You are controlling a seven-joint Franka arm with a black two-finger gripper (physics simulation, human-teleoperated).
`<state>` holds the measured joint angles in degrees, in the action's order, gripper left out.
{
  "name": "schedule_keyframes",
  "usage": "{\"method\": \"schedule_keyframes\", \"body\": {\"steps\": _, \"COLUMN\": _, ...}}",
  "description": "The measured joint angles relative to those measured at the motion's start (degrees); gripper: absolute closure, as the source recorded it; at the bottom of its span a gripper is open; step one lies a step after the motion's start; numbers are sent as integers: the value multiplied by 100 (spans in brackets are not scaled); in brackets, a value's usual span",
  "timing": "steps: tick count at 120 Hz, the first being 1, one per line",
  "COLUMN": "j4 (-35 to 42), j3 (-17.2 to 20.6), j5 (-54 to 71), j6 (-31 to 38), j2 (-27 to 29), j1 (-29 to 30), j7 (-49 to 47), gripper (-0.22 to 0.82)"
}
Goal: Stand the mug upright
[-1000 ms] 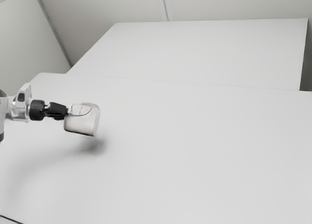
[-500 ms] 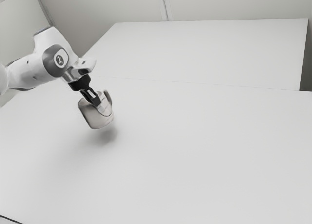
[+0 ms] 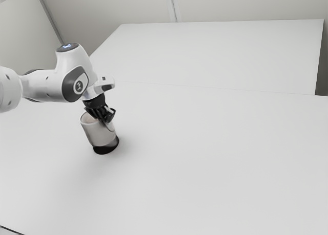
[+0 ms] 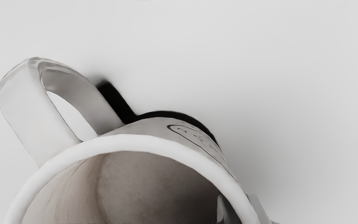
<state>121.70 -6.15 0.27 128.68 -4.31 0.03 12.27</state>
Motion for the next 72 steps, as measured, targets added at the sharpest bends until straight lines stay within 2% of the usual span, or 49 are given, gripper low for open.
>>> {"method": "schedule_keyframes", "body": {"steps": 8, "j4": 25, "j3": 0, "j5": 0, "j6": 43, "j2": -22, "j1": -28, "j7": -278, "gripper": 78}}
{"method": "schedule_keyframes", "body": {"steps": 32, "j4": 64, "j3": -26, "j5": -75, "j6": 91, "j2": -39, "j1": -2, "j7": -874, "gripper": 35}}
{"method": "schedule_keyframes", "body": {"steps": 43, "j4": 64, "j3": -41, "j5": -87, "j6": 98, "j2": -25, "j1": 32, "j7": -1086, "gripper": 23}}
{"method": "schedule_keyframes", "body": {"steps": 55, "j4": 12, "j3": -43, "j5": -83, "j6": 47, "j2": 131, "j1": 29, "j7": -1274, "gripper": 15}}
{"method": "schedule_keyframes", "body": {"steps": 61, "j4": -236, "j3": -46, "j5": -75, "j6": -210, "j2": 336, "j1": 16, "j7": -1325, "gripper": 12}}
{"method": "schedule_keyframes", "body": {"steps": 72, "j4": -1282, "j3": -7, "j5": -56, "j6": -1129, "j2": 583, "j1": 38, "j7": -1332, "gripper": 9}}
